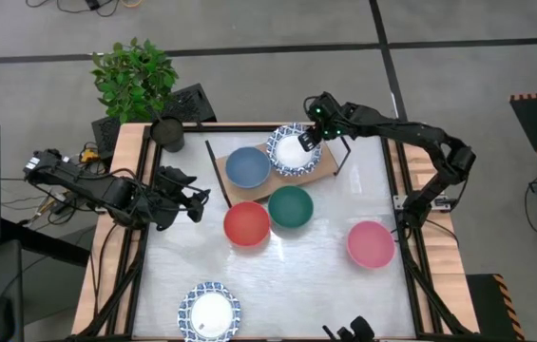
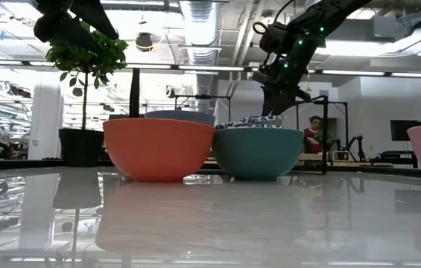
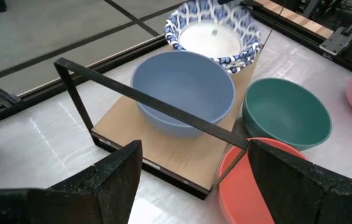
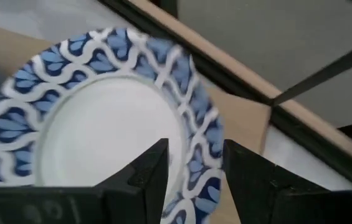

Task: Place and stack bowls onto a shelf
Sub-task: Stack the white patterned bowl on top of the white patterned bowl on the shelf

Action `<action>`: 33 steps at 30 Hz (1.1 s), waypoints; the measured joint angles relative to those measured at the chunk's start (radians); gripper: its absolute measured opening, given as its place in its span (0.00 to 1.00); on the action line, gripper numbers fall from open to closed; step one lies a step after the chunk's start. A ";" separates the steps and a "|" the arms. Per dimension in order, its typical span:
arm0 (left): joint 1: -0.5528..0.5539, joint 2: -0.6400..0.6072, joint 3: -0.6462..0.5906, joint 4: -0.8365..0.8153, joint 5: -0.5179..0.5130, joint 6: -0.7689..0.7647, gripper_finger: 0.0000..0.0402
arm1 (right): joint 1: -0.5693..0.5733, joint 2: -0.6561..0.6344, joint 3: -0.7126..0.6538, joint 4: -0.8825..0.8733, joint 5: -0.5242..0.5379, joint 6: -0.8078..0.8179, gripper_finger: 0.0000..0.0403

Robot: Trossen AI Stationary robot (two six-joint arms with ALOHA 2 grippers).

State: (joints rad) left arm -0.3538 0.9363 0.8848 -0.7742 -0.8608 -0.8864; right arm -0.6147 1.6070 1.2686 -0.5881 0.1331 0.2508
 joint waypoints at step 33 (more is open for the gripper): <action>0.000 0.000 0.000 -0.006 0.011 0.000 0.69 | 0.424 0.082 0.000 -0.107 0.337 0.039 0.29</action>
State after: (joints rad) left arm -0.3538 0.9360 0.8848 -0.7799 -0.8496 -0.8864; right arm -0.1907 1.6890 1.2686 -0.6952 0.4700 0.2896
